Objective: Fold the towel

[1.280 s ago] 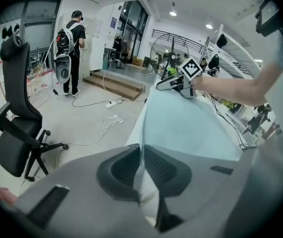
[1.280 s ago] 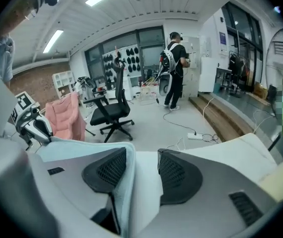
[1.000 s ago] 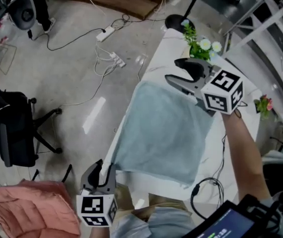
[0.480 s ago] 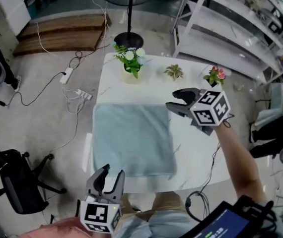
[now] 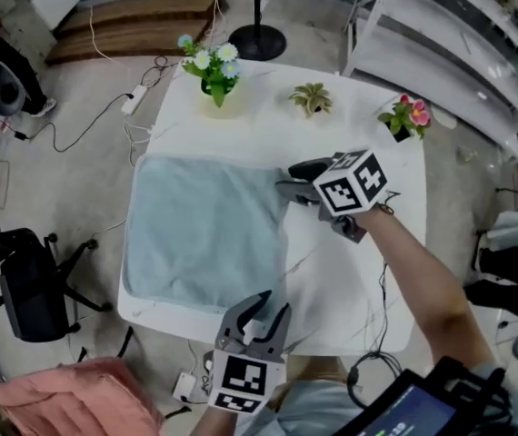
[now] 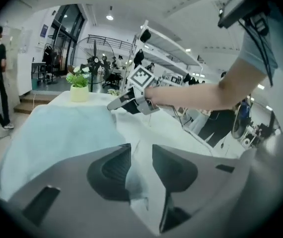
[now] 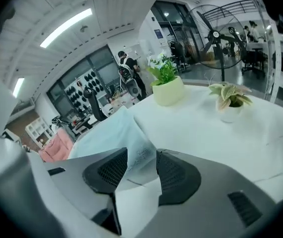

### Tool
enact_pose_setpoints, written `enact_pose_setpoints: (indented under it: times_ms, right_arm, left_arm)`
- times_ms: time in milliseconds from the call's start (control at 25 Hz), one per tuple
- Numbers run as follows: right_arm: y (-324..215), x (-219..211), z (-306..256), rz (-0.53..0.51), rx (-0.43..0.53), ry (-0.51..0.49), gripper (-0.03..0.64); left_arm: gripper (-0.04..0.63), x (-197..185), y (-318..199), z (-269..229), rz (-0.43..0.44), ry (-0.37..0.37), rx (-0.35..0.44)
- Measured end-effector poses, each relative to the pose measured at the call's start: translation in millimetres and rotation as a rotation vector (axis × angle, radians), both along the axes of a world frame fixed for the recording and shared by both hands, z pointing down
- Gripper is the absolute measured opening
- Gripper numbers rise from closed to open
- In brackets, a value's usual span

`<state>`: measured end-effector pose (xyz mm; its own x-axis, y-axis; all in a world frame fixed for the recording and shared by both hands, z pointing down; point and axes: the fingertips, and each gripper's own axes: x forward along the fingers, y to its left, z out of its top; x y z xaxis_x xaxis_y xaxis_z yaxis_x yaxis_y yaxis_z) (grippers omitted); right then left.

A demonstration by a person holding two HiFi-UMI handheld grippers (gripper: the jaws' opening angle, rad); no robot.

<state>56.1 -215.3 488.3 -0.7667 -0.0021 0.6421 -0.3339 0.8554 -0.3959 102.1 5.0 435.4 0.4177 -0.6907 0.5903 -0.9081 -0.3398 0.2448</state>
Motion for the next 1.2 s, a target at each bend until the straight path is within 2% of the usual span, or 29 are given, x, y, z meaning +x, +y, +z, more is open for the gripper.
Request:
enact_pose_setpoints:
  times_ms: [80, 200, 240, 280, 320, 360, 400, 520, 600, 880, 1200]
  right_arm:
    - [-2, -5, 6, -0.011, -0.037, -0.019, 0.204]
    - [-2, -14, 9, -0.035, -0.07, -0.05, 0.204]
    - [-3, -16, 9, -0.04, -0.07, -0.055, 0.196]
    - [-6, -17, 10, -0.039, -0.059, -0.051, 0.153]
    - [-10, -17, 12, -0.035, -0.039, -0.039, 0.086]
    - [-14, -15, 15, -0.029, -0.019, -0.024, 0.053]
    - [-16, -14, 17, -0.026, -0.01, -0.012, 0.049]
    - [-20, -10, 21, -0.024, -0.006, -0.001, 0.043]
    - [-23, -6, 22, -0.023, -0.001, 0.01, 0.043]
    - [-26, 26, 27, -0.032, 0.037, 0.104, 0.043]
    - [-29, 94, 23, 0.018, 0.077, 0.18, 0.043]
  left_arm:
    - [0.15, 4, 1, 21, -0.021, -0.079, -0.044]
    - [0.167, 7, 10, 48, -0.05, -0.148, -0.123]
    - [0.167, 7, 12, 55, -0.058, -0.168, -0.149]
    - [0.166, 6, 13, 62, -0.065, -0.189, -0.174]
    - [0.153, 5, 15, 68, -0.072, -0.21, -0.196]
    - [0.107, 4, 15, 73, -0.078, -0.232, -0.215]
    - [0.052, 3, 16, 77, -0.08, -0.254, -0.227]
    - [0.026, 5, 15, 82, -0.052, -0.304, -0.24]
    - [0.02, 9, 14, 82, -0.03, -0.303, -0.243]
    - [0.018, 50, 18, 77, 0.022, -0.227, -0.249]
    - [0.018, 102, 21, 68, 0.106, -0.182, -0.227]
